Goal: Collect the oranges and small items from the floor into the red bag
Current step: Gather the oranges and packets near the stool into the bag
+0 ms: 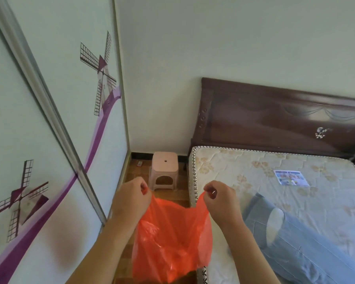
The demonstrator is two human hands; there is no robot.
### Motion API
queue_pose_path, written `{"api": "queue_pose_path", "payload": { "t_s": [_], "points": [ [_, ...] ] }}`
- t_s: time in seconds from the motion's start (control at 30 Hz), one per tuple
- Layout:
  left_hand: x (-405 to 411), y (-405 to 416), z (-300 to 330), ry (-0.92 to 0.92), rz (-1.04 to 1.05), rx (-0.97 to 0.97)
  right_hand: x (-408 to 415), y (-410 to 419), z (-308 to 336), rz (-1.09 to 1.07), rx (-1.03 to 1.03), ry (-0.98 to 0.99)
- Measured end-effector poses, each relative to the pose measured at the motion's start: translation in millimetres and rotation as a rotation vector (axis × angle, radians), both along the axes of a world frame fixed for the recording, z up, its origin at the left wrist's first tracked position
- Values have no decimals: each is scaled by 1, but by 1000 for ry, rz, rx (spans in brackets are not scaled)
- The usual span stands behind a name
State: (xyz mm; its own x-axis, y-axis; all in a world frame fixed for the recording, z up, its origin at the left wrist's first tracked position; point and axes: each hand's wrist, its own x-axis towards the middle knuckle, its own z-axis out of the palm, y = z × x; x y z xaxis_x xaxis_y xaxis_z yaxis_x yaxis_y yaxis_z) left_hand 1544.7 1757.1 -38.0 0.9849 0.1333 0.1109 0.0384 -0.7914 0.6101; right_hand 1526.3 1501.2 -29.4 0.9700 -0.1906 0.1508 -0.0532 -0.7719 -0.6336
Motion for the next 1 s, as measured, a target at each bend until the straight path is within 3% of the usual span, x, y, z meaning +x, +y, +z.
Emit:
{"api": "queue_pose_path", "payload": {
  "t_s": [0.67, 1.0],
  "points": [
    [173, 56, 6, -35, 63, -59, 189, 48, 15, 61, -7, -15],
    [280, 52, -7, 45, 211, 1, 338, 42, -10, 188, -8, 61]
  ]
}}
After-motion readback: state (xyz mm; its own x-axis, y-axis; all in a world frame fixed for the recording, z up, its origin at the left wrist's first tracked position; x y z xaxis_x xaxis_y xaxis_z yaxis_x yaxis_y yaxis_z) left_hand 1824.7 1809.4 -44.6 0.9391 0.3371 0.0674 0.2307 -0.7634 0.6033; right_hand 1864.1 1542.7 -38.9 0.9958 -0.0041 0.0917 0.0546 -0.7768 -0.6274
